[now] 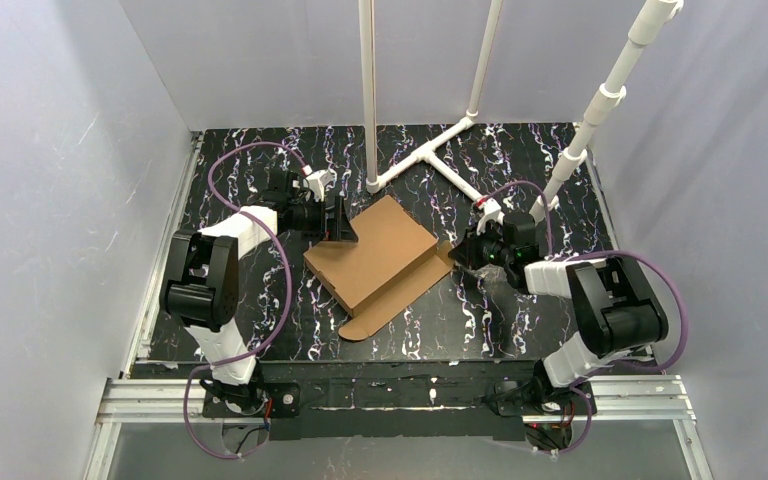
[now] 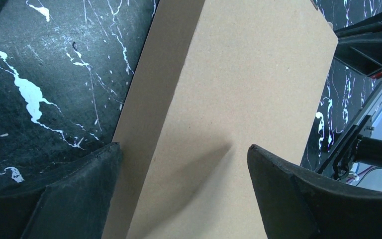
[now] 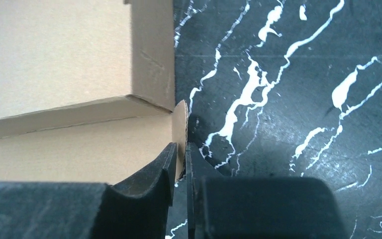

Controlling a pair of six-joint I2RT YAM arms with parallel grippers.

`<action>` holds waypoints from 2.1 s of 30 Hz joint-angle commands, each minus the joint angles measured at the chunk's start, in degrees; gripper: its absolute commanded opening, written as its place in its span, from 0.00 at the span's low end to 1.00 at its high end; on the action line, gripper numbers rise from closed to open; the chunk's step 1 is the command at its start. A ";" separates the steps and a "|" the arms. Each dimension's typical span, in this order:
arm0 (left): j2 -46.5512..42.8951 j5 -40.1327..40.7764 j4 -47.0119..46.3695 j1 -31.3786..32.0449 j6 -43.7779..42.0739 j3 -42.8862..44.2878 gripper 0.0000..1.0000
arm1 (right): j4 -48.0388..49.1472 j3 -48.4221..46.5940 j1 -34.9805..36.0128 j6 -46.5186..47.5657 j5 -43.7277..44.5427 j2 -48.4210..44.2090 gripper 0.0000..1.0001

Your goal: Fold the paper box

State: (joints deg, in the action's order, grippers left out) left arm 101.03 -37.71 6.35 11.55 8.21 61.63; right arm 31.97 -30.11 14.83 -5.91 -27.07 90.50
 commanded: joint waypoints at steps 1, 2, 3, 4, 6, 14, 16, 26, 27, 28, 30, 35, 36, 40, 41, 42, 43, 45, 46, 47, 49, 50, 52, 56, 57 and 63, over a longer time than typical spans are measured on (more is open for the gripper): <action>-1.26 -0.77 2.30 -0.13 -0.69 0.38 0.95 | 2.58 0.77 0.81 2.77 -3.72 -4.04 0.20; -1.28 -0.70 2.35 -0.13 -0.46 0.31 0.95 | 2.58 0.78 0.93 3.03 -4.53 -4.56 0.20; -1.23 -0.61 2.35 -0.09 -0.23 0.22 0.95 | 2.43 0.77 1.10 3.32 -4.98 -5.00 0.21; -1.27 -0.61 2.40 -0.12 -0.07 0.17 0.95 | 1.96 0.63 1.35 4.15 -5.30 -5.28 0.22; -1.33 -0.64 2.60 -0.06 0.05 0.23 0.95 | 0.82 0.35 1.78 5.43 -5.28 -5.58 0.24; -1.65 -1.28 2.70 -0.06 0.65 -0.18 0.95 | -3.21 -1.51 4.76 8.85 -1.02 -4.63 0.27; -1.65 -1.49 2.57 -0.04 0.82 -0.17 0.95 | -4.09 -2.16 6.31 10.07 0.56 -4.76 0.26; -1.17 -2.59 2.53 -0.04 0.77 -0.01 0.95 | -7.89 -4.98 8.46 11.12 7.38 -5.16 0.13; -1.13 -2.66 2.53 -0.04 0.76 0.01 0.95 | -8.00 -5.11 8.46 11.14 7.54 -5.16 0.13; -1.04 -2.74 2.57 -0.04 0.78 0.05 0.95 | -8.20 -5.20 8.46 11.20 7.67 -5.16 0.12; -0.99 -2.92 2.61 -0.04 0.80 0.07 0.95 | -8.58 -5.43 8.46 11.49 7.82 -5.24 0.12; -1.01 -3.07 2.70 -0.04 0.96 0.19 0.95 | -10.78 -6.45 8.98 13.01 8.24 -5.33 0.13; -1.01 -3.00 2.75 -0.04 0.98 0.15 0.95 | -11.27 -6.62 9.06 13.34 8.28 -5.33 0.14; -1.19 -2.94 3.09 -0.04 0.69 0.16 0.95 | -14.08 -7.54 9.08 14.38 8.88 -5.70 0.21; -1.27 -2.91 3.18 -0.04 0.63 0.21 0.95 | -14.58 -7.67 9.03 14.53 8.88 -5.81 0.21; -1.28 -2.83 3.22 -0.06 0.63 0.23 0.95 | -15.09 -7.68 8.99 14.67 8.89 -5.85 0.22; -1.24 -2.81 3.27 -0.06 0.63 0.27 0.95 | -15.61 -7.73 8.99 14.70 8.77 -5.69 0.22; -1.25 -2.80 3.46 -0.04 0.50 0.37 0.95 | -16.45 -7.83 8.90 14.79 8.56 -5.52 0.22; -1.23 -2.77 3.49 -0.04 0.49 0.36 0.95 | -16.79 -7.88 8.90 14.87 8.45 -5.50 0.21; -1.27 -2.87 3.49 -0.04 0.49 0.34 0.95 | -16.85 -7.93 8.88 14.91 8.48 -5.51 0.21; -1.27 -2.89 3.58 -0.04 0.46 0.46 0.95 | -17.04 -7.94 8.86 14.87 8.42 -5.44 0.20; -1.28 -2.89 3.58 -0.04 0.42 0.42 0.95 | -17.21 -8.02 8.86 14.90 8.50 -5.36 0.20; -1.22 -3.04 3.58 -0.04 0.41 0.46 0.95 | -17.37 -8.13 8.81 15.01 8.53 -5.25 0.18; -1.17 -3.40 3.45 -0.11 0.33 0.58 0.95 | -17.12 -8.21 8.86 15.46 8.55 -5.24 0.11; -1.07 -3.64 3.41 -0.07 0.32 0.53 0.95 | -16.99 -8.25 8.90 15.53 8.59 -5.17 0.09; -0.22 -5.41 3.55 -0.04 0.32 0.93 0.95 | -17.08 -8.72 9.18 16.47 8.61 -5.12 0.01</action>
State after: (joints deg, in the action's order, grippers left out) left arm 101.03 -39.72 8.25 11.55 9.17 61.60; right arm 14.24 -36.25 23.70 9.39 -18.46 86.48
